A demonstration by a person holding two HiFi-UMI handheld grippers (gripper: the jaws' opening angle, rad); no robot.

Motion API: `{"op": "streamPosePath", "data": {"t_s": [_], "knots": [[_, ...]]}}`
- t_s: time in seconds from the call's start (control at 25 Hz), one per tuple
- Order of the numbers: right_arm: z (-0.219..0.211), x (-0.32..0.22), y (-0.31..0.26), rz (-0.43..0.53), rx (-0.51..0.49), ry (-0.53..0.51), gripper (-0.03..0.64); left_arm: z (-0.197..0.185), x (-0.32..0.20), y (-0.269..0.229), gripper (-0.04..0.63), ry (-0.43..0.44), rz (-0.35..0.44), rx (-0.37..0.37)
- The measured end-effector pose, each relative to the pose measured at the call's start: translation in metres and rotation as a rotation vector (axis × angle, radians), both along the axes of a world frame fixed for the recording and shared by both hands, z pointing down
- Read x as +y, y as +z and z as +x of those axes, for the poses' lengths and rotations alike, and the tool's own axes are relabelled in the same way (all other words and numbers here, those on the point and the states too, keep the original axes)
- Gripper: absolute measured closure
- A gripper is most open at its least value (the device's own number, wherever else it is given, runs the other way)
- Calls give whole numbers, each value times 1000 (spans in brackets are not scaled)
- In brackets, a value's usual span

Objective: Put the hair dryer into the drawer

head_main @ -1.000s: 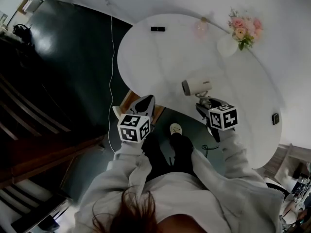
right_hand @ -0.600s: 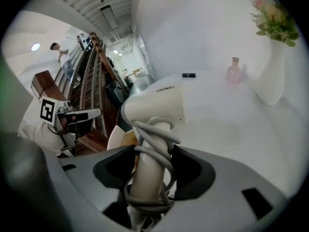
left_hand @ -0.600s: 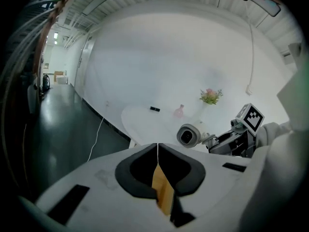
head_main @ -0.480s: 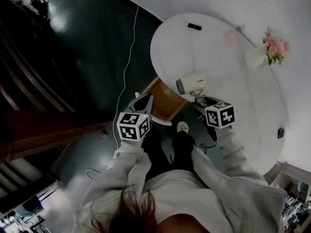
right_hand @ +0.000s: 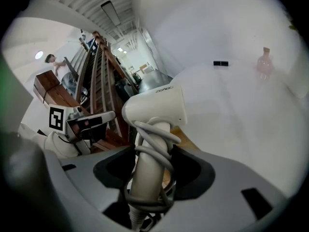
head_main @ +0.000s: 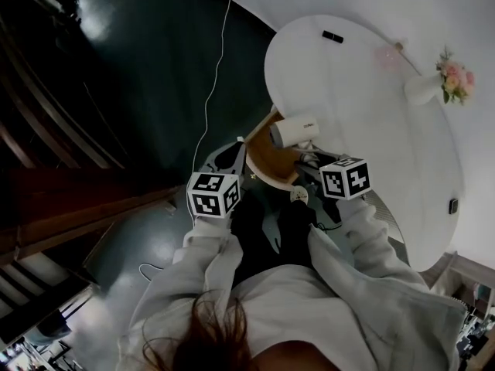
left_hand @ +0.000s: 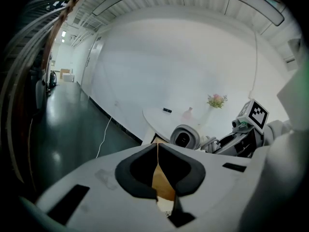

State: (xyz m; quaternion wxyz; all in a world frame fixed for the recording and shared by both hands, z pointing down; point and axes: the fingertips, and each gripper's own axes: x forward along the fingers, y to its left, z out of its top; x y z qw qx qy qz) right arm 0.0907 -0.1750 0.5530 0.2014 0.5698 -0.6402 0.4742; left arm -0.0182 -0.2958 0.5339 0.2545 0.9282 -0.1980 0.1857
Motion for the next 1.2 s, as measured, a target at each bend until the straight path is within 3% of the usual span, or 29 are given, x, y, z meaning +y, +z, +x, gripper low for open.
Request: {"op": "streamPosePath", "data": {"t_s": [0.52,0.8,1.2], "knots": [[-70,-8,42,-71,-123,140,334,-58,-10,31,578,23,-25,-30],[-65,-9,70,-134,-124,225,336,-60,-12,42,578,22,-26,-33],[-40,-16,101,-187,-114,449,337,-49,-17,53,578,31,-29,-40]]}}
